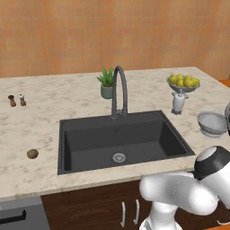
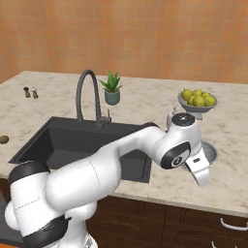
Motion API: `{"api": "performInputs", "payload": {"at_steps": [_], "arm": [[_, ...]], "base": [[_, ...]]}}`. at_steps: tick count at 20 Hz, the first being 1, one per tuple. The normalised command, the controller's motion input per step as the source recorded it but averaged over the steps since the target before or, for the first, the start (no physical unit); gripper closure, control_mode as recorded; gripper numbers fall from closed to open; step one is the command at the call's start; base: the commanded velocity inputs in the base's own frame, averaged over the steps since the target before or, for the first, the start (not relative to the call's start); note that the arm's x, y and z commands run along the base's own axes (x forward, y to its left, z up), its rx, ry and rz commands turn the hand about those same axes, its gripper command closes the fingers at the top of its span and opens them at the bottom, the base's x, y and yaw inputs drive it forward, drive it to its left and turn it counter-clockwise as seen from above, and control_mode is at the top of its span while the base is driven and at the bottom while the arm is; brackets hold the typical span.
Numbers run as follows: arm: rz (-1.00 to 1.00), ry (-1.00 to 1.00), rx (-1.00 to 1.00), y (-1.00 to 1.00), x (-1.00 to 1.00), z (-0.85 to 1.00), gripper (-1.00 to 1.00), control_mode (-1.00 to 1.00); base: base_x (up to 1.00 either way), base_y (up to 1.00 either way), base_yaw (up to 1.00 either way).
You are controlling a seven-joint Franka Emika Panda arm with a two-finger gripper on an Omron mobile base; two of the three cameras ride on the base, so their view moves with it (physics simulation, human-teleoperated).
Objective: Put the colander in the sink, put the kiwi in the colander, and turn on the sink faucet and pour water over the colander.
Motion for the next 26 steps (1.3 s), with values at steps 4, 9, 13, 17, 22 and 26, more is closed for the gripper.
{"api": "performInputs", "payload": {"at_steps": [4,9,13,17,22,26], "arm": [[-0.10,0.03,0.01,-0.38,0.16,-0.01,-1.00,-1.00],[-0.01,0.00,0.01,-0.09,0.48,-0.11,-1.00,-1.00],[0.00,0.00,0.02,0.00,0.83,-0.23,-1.00,-1.00],[0.00,0.00,0.02,0.00,0.67,-0.21,-1.00,-1.00],[0.00,-0.01,0.04,0.00,0.38,-0.18,-1.00,-1.00],[0.00,0.00,0.07,-0.04,0.16,-0.25,-1.00,-1.00]], "base": [[0.00,0.00,0.00],[0.00,0.00,0.00],[0.00,0.00,0.00],[0.00,0.00,0.00],[0.00,0.00,0.00],[0.00,0.00,0.00]]}}
